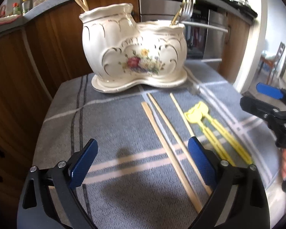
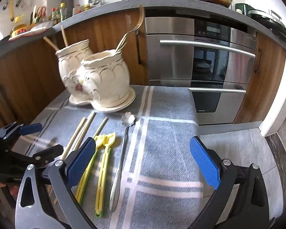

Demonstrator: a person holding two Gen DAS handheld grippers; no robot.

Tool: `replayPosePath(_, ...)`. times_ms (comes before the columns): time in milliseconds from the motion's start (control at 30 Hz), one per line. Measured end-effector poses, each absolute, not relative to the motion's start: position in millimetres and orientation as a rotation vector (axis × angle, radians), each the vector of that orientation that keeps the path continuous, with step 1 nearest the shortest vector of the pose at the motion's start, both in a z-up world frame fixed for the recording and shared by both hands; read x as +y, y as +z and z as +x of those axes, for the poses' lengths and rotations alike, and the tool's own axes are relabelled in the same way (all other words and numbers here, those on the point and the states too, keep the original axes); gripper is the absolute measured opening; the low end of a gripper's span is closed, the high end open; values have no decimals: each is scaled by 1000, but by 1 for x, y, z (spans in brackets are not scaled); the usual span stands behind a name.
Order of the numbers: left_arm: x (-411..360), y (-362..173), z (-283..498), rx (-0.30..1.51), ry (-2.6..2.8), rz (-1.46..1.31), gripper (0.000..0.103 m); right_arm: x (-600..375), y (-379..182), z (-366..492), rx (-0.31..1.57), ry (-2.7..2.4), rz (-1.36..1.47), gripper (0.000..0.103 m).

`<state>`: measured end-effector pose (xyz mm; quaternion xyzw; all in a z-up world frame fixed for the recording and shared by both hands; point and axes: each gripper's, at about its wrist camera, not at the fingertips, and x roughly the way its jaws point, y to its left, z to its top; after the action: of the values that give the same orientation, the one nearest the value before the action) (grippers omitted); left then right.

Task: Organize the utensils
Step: 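Move both open tools back over the remaining utensils on the cloth, then grasp a wooden chopstick with the left tool while the right tool grasps yellow tongs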

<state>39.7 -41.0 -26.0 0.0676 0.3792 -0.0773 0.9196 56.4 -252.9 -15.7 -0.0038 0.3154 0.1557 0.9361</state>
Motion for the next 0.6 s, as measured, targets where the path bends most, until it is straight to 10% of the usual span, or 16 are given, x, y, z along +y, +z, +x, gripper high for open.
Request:
replayPosePath(400,-51,-34,32,854,-230,152,59,-229,-27,52,744,442,-65,40)
replayPosePath(600,-57,-36,31,868,-261,198,28,-215,-33,50,776,480,-106,29)
